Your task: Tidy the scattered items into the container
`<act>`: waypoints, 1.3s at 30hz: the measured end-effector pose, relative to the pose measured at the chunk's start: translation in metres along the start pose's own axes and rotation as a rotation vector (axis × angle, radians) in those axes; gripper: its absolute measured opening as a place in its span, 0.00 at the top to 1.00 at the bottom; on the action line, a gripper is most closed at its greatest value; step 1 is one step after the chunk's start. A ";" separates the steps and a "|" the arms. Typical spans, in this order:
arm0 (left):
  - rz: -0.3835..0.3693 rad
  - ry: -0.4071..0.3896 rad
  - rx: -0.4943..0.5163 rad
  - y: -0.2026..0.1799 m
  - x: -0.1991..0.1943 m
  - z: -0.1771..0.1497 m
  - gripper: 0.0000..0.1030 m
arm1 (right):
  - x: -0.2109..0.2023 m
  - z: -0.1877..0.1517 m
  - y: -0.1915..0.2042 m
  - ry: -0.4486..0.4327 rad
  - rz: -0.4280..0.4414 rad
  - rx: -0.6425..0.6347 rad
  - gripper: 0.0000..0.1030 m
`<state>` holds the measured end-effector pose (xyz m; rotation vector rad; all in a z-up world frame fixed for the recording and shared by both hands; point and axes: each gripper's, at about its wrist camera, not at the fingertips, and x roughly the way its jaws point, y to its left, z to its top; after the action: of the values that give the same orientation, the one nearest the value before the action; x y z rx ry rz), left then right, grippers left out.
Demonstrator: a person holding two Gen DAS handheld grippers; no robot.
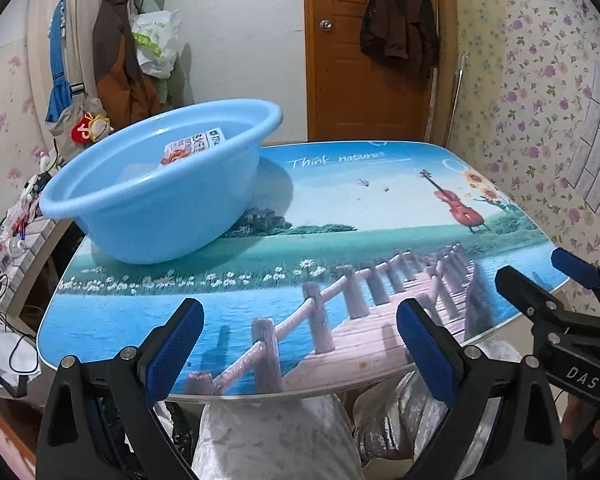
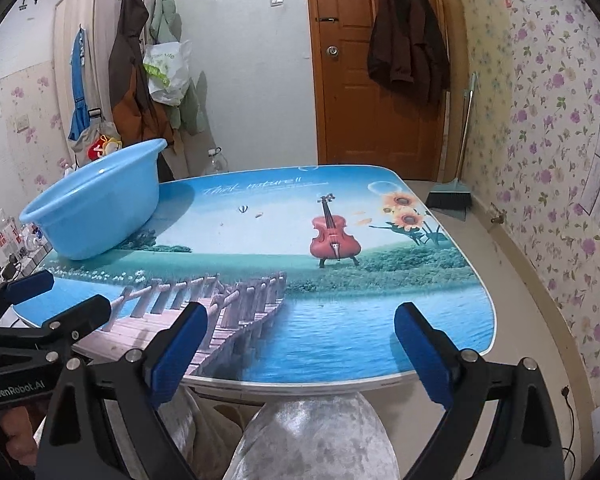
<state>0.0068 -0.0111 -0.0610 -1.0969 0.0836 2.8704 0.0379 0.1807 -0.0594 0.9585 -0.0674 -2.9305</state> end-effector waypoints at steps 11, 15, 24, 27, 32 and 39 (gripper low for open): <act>0.011 0.031 -0.017 0.008 0.014 -0.011 0.05 | 0.013 -0.004 0.001 0.032 -0.005 0.009 0.07; 0.014 0.037 -0.036 0.011 0.018 -0.012 0.05 | 0.015 -0.005 0.000 0.040 -0.005 0.007 0.07; 0.021 0.046 -0.051 0.016 0.022 -0.013 0.05 | 0.019 -0.005 0.001 0.052 0.000 -0.003 0.07; 0.022 0.048 -0.057 0.018 0.023 -0.013 0.05 | 0.020 -0.005 0.000 0.054 0.001 -0.004 0.07; 0.015 0.056 -0.063 0.019 0.023 -0.013 0.05 | 0.021 -0.005 0.001 0.056 0.000 -0.010 0.07; 0.009 0.068 -0.074 0.020 0.021 -0.010 0.05 | 0.020 -0.004 0.001 0.056 -0.002 -0.013 0.07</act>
<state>-0.0034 -0.0309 -0.0821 -1.2104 -0.0138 2.8653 0.0240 0.1783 -0.0745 1.0379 -0.0445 -2.9005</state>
